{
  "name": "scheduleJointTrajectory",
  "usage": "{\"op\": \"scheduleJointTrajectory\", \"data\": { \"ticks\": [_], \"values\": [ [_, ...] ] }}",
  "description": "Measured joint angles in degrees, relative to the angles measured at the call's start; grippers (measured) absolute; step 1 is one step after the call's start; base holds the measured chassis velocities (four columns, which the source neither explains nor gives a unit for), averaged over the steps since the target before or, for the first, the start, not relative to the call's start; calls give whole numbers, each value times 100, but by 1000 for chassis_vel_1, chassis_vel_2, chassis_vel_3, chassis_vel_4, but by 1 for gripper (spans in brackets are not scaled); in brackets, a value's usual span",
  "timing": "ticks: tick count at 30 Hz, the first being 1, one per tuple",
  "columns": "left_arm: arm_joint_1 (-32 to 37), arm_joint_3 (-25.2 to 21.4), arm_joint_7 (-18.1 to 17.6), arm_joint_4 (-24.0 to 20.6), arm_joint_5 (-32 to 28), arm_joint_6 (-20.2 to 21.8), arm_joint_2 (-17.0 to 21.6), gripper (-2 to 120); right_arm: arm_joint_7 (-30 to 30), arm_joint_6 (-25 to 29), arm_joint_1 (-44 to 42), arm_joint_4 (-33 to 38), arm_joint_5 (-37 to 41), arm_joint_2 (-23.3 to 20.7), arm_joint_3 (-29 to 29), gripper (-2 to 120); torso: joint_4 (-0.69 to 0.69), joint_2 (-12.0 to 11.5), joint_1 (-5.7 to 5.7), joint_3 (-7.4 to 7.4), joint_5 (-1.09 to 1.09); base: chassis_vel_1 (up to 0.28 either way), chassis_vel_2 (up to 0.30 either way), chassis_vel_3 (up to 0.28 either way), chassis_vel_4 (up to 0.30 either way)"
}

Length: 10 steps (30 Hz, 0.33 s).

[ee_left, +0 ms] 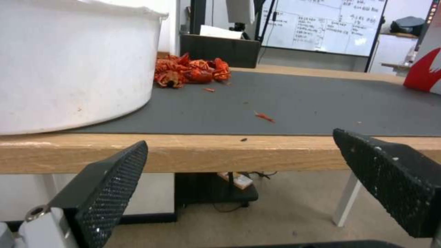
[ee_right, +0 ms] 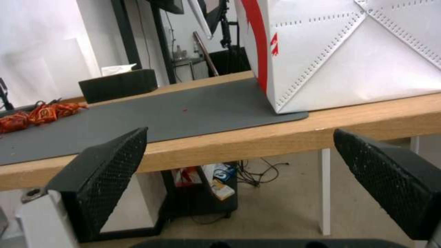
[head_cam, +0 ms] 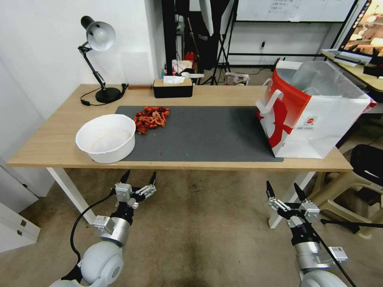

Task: Close the takeout container lid, then place the container into the takeout bag.

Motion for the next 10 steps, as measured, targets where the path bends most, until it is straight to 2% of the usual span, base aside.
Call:
{"op": "scheduleJointTrajectory", "data": {
  "ticks": [10],
  "values": [
    [-2, 1, -6, -2, -2, 6, 1, 100, 3, -6, 7, 5, 5, -6, 0, 100, 0, -1, 0, 0, 0, 0, 0, 0, 0]
  ]
}}
